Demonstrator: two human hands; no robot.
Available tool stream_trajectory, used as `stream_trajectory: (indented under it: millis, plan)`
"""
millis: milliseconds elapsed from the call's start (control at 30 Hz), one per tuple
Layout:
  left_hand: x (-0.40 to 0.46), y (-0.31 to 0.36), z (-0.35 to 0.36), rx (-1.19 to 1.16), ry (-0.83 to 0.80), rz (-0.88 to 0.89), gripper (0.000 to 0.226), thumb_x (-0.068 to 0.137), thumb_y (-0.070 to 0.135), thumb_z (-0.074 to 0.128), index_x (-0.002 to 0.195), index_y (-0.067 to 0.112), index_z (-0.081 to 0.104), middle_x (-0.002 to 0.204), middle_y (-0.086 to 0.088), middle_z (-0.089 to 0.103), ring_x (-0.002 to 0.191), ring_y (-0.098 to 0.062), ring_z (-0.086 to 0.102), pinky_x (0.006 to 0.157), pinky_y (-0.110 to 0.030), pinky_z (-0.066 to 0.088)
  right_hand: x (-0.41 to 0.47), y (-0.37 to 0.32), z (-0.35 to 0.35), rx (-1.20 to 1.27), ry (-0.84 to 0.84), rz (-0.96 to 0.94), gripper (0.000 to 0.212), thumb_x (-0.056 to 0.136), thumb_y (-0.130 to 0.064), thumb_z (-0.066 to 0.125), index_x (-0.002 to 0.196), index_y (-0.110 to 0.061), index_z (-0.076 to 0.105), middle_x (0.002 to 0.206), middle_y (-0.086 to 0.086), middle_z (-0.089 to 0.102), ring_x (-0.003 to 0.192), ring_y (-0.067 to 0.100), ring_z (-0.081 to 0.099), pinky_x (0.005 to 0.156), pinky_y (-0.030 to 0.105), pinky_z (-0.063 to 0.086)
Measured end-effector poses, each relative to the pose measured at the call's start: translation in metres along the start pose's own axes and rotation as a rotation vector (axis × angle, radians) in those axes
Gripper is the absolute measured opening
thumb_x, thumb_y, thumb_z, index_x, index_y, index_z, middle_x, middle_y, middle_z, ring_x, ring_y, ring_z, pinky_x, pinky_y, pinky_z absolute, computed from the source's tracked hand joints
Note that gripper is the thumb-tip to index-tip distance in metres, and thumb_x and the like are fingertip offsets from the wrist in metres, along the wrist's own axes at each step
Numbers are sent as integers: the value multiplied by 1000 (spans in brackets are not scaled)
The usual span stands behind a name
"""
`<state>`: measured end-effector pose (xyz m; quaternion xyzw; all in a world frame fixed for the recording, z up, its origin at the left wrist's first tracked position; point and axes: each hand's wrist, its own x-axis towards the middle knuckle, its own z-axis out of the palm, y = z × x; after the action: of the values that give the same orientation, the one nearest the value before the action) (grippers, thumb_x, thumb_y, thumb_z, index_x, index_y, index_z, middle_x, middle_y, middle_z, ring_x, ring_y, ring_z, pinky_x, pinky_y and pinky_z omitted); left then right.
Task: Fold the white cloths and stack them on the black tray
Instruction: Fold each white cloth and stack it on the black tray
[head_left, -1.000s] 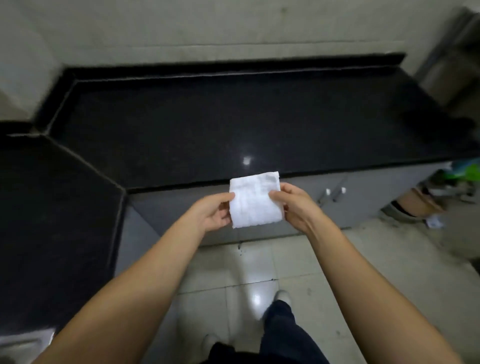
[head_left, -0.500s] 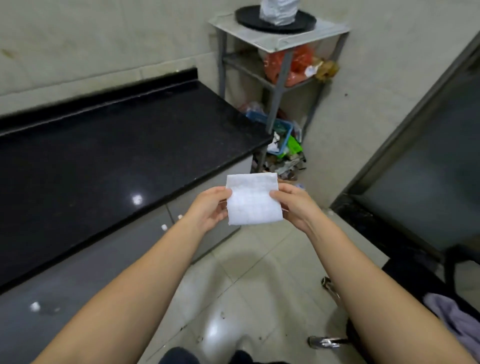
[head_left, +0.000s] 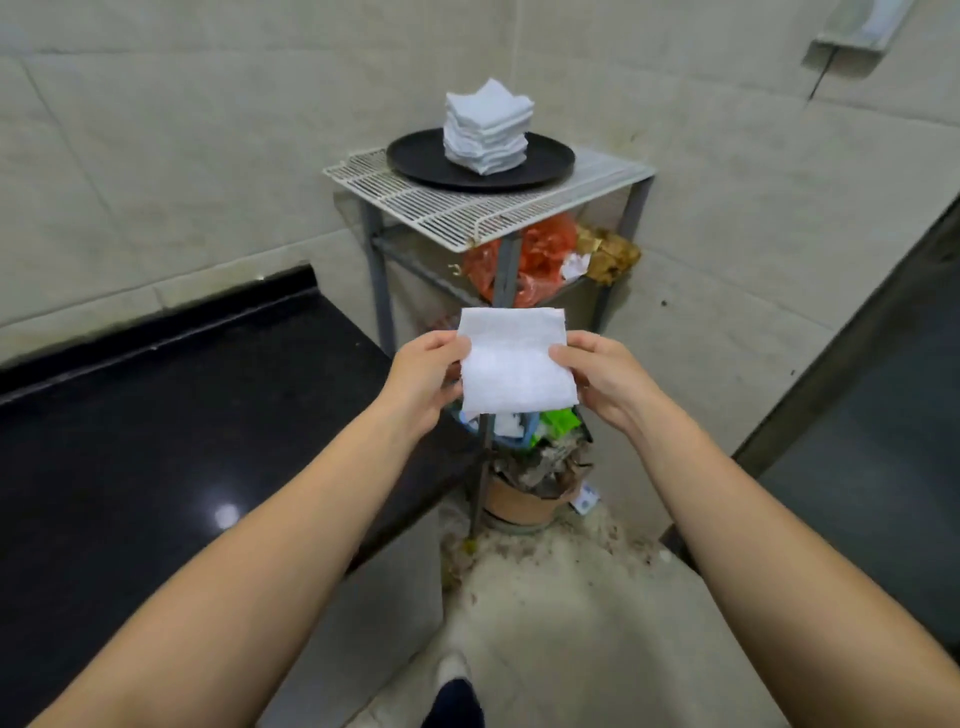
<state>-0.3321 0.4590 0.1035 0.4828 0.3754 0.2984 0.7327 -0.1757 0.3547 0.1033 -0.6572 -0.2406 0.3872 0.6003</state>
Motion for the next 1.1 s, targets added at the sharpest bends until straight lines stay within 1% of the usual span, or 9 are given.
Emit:
stream_trajectory:
  millis: [133, 233, 400, 533, 700, 767, 867, 967, 1100]
  plan:
    - [86, 61, 36, 35, -22, 89, 9, 92, 8, 55, 98, 5, 60, 83, -6, 61, 69, -16, 57, 61, -27, 49, 96, -63, -13, 6, -10, -84, 11, 90, -5, 58, 90, -14, 66, 93, 7, 69, 81, 23, 64, 71, 33, 51]
    - [143, 105, 62, 83, -11, 194, 10, 92, 9, 55, 84, 11, 60, 73, -3, 58, 54, -11, 53, 45, -20, 42, 155, -114, -23, -20, -3, -157, 10, 89, -6, 59, 90, -13, 65, 89, 6, 68, 77, 23, 62, 72, 35, 49]
    - [238, 184, 105, 73, 58, 333, 8, 92, 8, 54, 86, 11, 58, 81, -6, 58, 68, -16, 56, 60, -29, 50, 268, -202, -35, -79, -110, -307, 13, 89, -7, 60, 89, -18, 66, 88, 0, 68, 74, 13, 64, 64, 26, 50]
    - [313, 230, 127, 74, 178, 406, 19, 92, 1, 50, 77, 13, 50, 72, -3, 54, 60, -12, 53, 44, -18, 47, 369, -259, -28, -164, -189, -375, 13, 89, -8, 60, 99, -15, 63, 89, -1, 66, 74, 12, 62, 60, 24, 48]
    - [389, 256, 129, 75, 396, 342, 26, 92, -2, 51, 71, 12, 45, 56, -1, 52, 35, -3, 52, 37, -15, 43, 467, -288, -9, -272, -366, -340, 16, 89, -5, 60, 81, -19, 60, 78, -1, 62, 66, 10, 58, 55, 20, 47]
    - [406, 252, 127, 89, 460, 312, 26, 91, -1, 53, 70, 12, 45, 56, -1, 53, 40, -6, 53, 40, -17, 45, 493, -284, -3, -347, -414, -321, 14, 88, -6, 60, 83, -18, 60, 77, 0, 61, 61, 8, 57, 46, 16, 45]
    - [420, 237, 125, 116, 525, 272, 27, 90, -2, 55, 70, 13, 43, 64, -4, 49, 42, -7, 52, 38, -17, 42, 516, -272, 0, -416, -430, -331, 15, 87, -6, 61, 100, -13, 61, 77, -2, 60, 55, 3, 57, 40, 11, 41]
    - [429, 224, 120, 174, 588, 254, 24, 89, 1, 58, 73, 13, 44, 68, -5, 51, 51, -13, 50, 37, -18, 40, 526, -265, 2, -484, -442, -372, 25, 86, -10, 63, 110, -9, 62, 79, -3, 61, 64, 5, 55, 50, 14, 42]
    - [423, 222, 116, 251, 689, 272, 21, 89, 15, 60, 74, 18, 44, 70, -1, 50, 58, -11, 44, 46, -22, 34, 527, -268, 1, -543, -353, -434, 39, 84, -24, 64, 120, -11, 57, 110, 6, 63, 94, 20, 61, 82, 32, 50]
